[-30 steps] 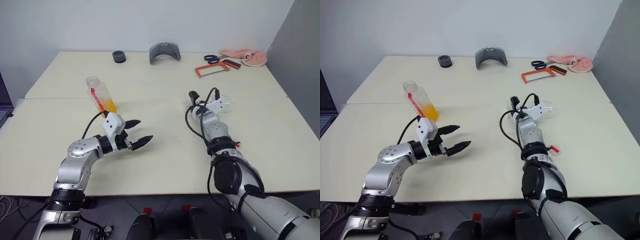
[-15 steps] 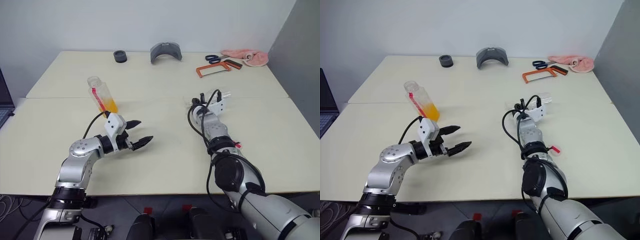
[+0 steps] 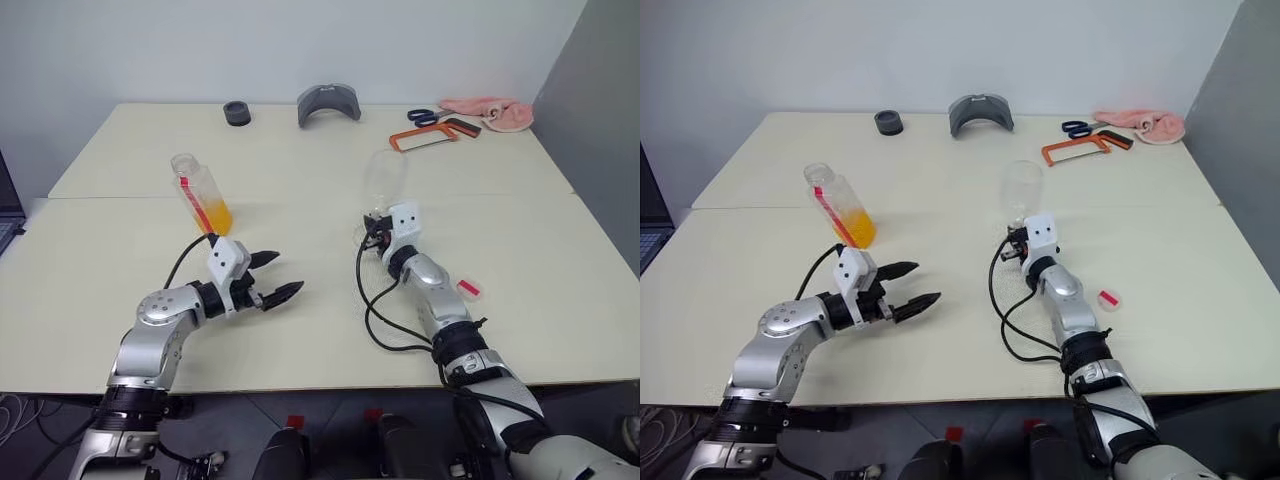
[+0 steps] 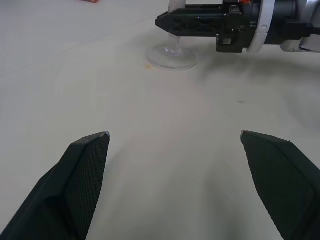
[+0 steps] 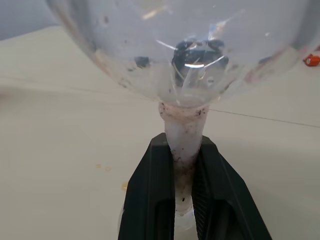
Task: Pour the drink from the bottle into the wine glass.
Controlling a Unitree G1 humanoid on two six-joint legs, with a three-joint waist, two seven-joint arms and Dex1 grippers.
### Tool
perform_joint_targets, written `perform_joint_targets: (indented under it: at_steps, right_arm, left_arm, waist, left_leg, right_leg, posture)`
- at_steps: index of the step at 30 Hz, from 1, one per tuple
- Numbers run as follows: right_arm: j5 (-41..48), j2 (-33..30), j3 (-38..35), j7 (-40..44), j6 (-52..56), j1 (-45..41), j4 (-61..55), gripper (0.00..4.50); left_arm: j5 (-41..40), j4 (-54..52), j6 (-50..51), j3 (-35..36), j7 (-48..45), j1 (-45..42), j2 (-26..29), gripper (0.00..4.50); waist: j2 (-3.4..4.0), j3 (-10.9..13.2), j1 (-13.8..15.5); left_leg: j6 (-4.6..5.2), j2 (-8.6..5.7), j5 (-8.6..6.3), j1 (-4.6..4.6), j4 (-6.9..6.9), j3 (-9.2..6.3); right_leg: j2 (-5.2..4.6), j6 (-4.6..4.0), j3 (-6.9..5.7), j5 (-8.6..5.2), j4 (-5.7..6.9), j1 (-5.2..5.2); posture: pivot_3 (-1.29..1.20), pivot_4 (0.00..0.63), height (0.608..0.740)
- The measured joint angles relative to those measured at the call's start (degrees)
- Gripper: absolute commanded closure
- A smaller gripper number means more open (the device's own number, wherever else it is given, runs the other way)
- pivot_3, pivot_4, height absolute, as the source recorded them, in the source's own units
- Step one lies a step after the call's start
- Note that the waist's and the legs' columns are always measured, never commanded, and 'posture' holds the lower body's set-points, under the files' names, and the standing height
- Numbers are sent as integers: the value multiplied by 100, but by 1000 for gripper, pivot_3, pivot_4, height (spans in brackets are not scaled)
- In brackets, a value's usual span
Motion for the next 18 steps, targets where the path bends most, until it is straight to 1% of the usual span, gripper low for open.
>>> perform_joint_targets:
  at_steps: [5,10,14,18]
  right_arm:
    - [-249,7,73,45,-499,-56,377,4344]
    - [-313,78,69,376,-899,-227,777,4344]
    - [-282,376,65,682,-976,-683,1386,4344]
    - [-347,516,91,887,-1051,-1079,1880,4344]
  left_arm:
    - [-8,-12,-37,251,111,260,46,0]
    - [-121,-248,-6,563,246,584,101,0]
    - [-276,-646,102,798,398,751,120,0]
    - [-364,-909,243,916,498,826,224,0]
  waist:
    - [-1,-1,-1]
    - [-1,0,-23]
    - [1,2,-39]
    - [1,2,-4]
  left_leg:
    - [0,0,0,7,-2,0]
    - [0,6,-1,10,-5,-1]
    - [0,13,0,10,-7,0]
    - [0,9,0,8,-6,-7]
  right_leg:
    - [0,0,2,0,0,2]
    - [0,0,4,0,0,2]
    - [1,-1,6,0,0,-2]
    - [-2,-1,3,0,0,1]
  posture:
    - [0,150,740]
    - [0,150,740]
    - [0,150,740]
    - [0,150,740]
